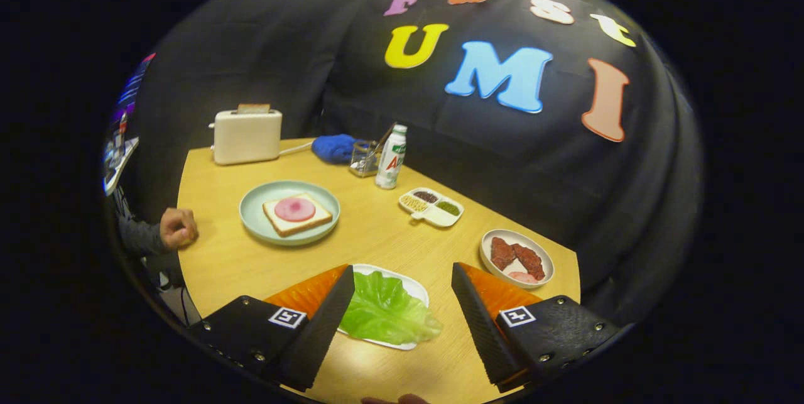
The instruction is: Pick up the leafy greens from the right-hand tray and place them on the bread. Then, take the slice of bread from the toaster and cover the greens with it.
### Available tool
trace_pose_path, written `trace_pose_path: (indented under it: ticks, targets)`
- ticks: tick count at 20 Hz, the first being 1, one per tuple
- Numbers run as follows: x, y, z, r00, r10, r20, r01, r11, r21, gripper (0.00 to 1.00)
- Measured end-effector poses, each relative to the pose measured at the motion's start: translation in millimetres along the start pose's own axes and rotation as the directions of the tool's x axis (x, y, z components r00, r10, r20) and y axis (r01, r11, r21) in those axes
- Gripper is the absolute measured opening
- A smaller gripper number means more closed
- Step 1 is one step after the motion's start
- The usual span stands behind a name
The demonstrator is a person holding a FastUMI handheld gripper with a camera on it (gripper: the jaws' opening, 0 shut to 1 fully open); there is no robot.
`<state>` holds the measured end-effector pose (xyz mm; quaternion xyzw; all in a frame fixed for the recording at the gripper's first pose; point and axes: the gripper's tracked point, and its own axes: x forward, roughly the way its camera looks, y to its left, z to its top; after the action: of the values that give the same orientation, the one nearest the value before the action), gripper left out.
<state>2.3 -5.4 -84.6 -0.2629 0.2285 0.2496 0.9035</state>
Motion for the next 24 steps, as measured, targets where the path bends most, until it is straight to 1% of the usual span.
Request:
trace_pose_path:
  ticks: [2,3,5,8,11,13,15,16,17,19,20,22,24]
  targets:
    - [14.9,5.4,-8.0,0.993,0.077,-0.086,-0.082,0.995,-0.056,0.94]
    - [20.1,6.8,-15.6,0.984,0.107,-0.143,-0.121,0.989,-0.09,0.94]
    - [34.0,8.7,-31.2,0.957,0.152,-0.247,-0.197,0.966,-0.167,0.94]
    - [51.6,13.4,-43.1,0.912,0.207,-0.354,-0.285,0.941,-0.183,0.94]
    - [58.1,10.8,-57.9,0.862,0.211,-0.461,-0.35,0.905,-0.241,0.94]
    - [60.0,13.9,-70.1,0.82,0.213,-0.53,-0.399,0.878,-0.264,0.94]
    - [65.5,14.6,-70.9,0.792,0.218,-0.571,-0.437,0.855,-0.28,0.94]
    - [68.3,13.2,-71.0,0.778,0.214,-0.591,-0.447,0.85,-0.28,0.94]
    - [69.0,14.3,-74.3,0.754,0.218,-0.619,-0.466,0.843,-0.27,0.94]
    - [71.7,18.0,-83.9,0.694,0.238,-0.679,-0.522,0.816,-0.248,0.94]
    - [68.3,18.4,-85.9,0.66,0.243,-0.711,-0.541,0.81,-0.226,0.92]
    - [72.2,23.1,-89.8,0.63,0.252,-0.734,-0.56,0.803,-0.205,0.83]
    - [70.0,23.3,-86.3,0.606,0.253,-0.754,-0.577,0.793,-0.197,0.83]
